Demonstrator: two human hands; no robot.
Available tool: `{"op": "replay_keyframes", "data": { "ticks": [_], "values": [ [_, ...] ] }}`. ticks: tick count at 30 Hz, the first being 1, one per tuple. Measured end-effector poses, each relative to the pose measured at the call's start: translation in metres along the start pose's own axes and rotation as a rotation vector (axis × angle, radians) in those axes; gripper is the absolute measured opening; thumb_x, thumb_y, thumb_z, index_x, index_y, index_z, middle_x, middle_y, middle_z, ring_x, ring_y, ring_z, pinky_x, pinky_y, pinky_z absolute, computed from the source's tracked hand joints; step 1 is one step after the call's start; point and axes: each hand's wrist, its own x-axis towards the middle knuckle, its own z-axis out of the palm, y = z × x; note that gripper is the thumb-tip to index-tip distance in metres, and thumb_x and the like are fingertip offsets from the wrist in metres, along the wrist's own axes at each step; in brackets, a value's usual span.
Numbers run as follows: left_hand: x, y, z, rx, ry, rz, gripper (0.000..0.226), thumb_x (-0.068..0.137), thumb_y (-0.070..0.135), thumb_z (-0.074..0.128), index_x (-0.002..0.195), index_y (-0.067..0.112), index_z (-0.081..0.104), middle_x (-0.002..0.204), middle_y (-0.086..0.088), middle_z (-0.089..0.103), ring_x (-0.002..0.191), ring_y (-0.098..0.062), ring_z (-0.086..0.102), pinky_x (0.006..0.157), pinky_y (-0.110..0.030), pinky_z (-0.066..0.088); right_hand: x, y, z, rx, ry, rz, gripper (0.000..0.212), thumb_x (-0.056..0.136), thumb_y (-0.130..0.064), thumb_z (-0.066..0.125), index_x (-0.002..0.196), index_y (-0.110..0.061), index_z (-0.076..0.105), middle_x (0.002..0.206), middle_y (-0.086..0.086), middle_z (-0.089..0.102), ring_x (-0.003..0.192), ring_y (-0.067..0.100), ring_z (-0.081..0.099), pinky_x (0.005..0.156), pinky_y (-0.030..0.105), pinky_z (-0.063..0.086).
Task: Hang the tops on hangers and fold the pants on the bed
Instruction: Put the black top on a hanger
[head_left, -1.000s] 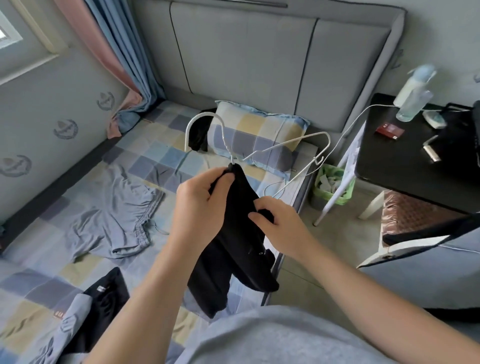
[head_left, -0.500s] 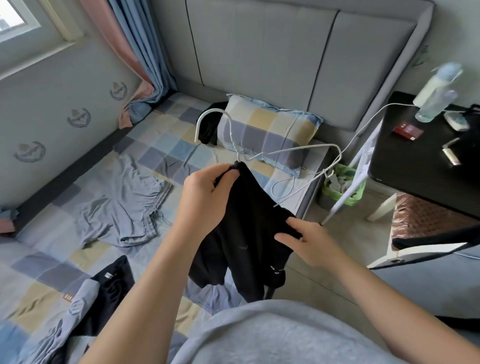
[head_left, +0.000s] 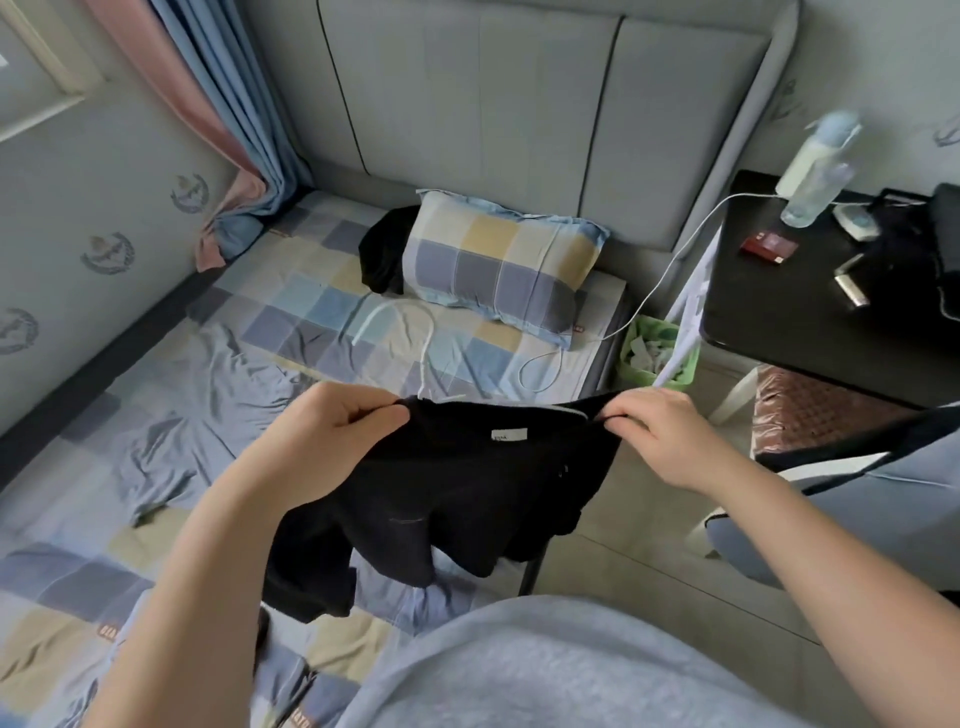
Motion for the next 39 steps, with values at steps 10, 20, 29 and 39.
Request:
{"op": "replay_keyframes", "data": {
  "ticks": [10,20,29,39],
  "values": [
    [0.014,0.040,0.048,-0.021,-0.062,0.192,0.033,0.099,0.036,0.053,0.083,0.011,0.067,0.065,-0.009,0.054,0.050,-0.005,0.039,0.052,-0.020,0.034,-0.001,-0.103,-0.018,0.397,-0.078,-0.159,0.019,0.104,-0.037,0.044,0.088,-0.031,0.050,0.073,0.003,0.057,0.069,0.019,0.055,0.070,0.037,0.044],
    [0.015,0.000,0.018,-0.101,0.082,0.191,0.021,0.098,0.026,0.061,0.099,0.044,0.072,0.088,0.016,0.069,0.079,-0.004,0.065,0.067,-0.017,0.047,-0.007,-0.062,-0.053,0.467,0.022,-0.056,0.026,0.088,-0.052,0.064,0.081,-0.028,0.070,0.078,0.023,0.061,0.072,0.036,0.056,0.069,0.035,0.045],
    [0.023,0.001,0.025,-0.087,0.159,0.266,0.020,0.100,0.019,0.058,0.107,0.032,0.072,0.084,0.025,0.055,0.081,0.004,0.053,0.071,-0.004,0.036,-0.010,-0.071,-0.079,0.479,0.075,-0.095,0.025,0.098,-0.026,0.061,0.075,-0.018,0.067,0.056,0.004,0.049,0.051,0.017,0.047,0.055,0.026,0.042],
    [0.033,-0.009,0.057,-0.077,0.457,0.104,0.028,0.095,0.005,0.062,0.102,0.030,0.052,0.099,0.004,0.063,0.086,-0.009,0.059,0.072,-0.023,0.043,-0.019,-0.062,-0.080,0.490,0.238,-0.073,0.040,0.085,-0.045,0.062,0.070,-0.009,0.067,0.046,-0.009,0.045,0.044,0.005,0.040,0.049,0.010,0.033]
  ]
}}
